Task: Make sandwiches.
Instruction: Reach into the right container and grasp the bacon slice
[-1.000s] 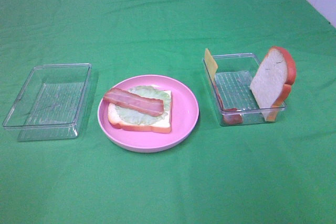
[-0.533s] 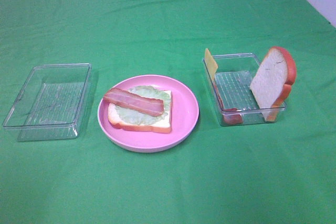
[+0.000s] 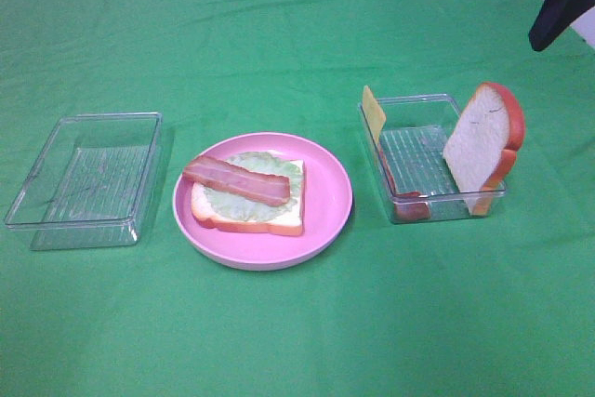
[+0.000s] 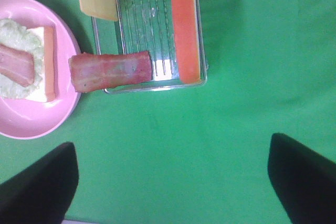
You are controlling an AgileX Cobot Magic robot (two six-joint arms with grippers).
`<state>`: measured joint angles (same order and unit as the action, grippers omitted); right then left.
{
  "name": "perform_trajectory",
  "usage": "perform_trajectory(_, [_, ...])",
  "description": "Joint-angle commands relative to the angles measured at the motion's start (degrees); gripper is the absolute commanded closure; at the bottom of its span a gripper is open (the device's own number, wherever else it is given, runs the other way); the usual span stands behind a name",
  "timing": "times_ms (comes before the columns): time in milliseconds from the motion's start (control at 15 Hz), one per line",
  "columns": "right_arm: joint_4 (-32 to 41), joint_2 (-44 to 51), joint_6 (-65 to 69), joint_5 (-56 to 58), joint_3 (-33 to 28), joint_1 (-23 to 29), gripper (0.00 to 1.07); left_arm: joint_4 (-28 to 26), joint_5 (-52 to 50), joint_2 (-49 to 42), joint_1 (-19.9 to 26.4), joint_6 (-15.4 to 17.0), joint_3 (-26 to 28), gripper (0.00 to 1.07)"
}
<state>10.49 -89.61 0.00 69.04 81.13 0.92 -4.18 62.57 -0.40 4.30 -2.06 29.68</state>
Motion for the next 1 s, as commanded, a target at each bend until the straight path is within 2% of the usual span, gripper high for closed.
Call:
perform_trajectory(67, [-0.3,-1.0,2.6,5.4,1.1,1.5,0.13,-0.3,-0.9,-1.0,0.0,0.4,-0.2,0.09])
perform_trajectory(133, [-0.5,-1.0,3.5,5.3,1.1,2.5,0.13,-0.3,-0.9,-1.0,0.0,0.4,-0.2,0.09])
perform_trajectory(467, [-3.4,-5.5,11.8,0.2,1.1,15.5,0.13,-0.3,-0.9,-1.0,0.0,0.4,-0.2,0.09])
perform_trajectory(733, [-2.2,-10.3,13.1,-6.9,1.1,21.8,0.13,-0.3,-0.9,-1.0,0.0,0.4,-0.2,0.09])
perform_trajectory(1000, [-1.4,-17.8,11.6,-9.4,3.1,23.3,0.13,-0.3,-0.9,-1.0,0.0,0.4,-0.2,0.09])
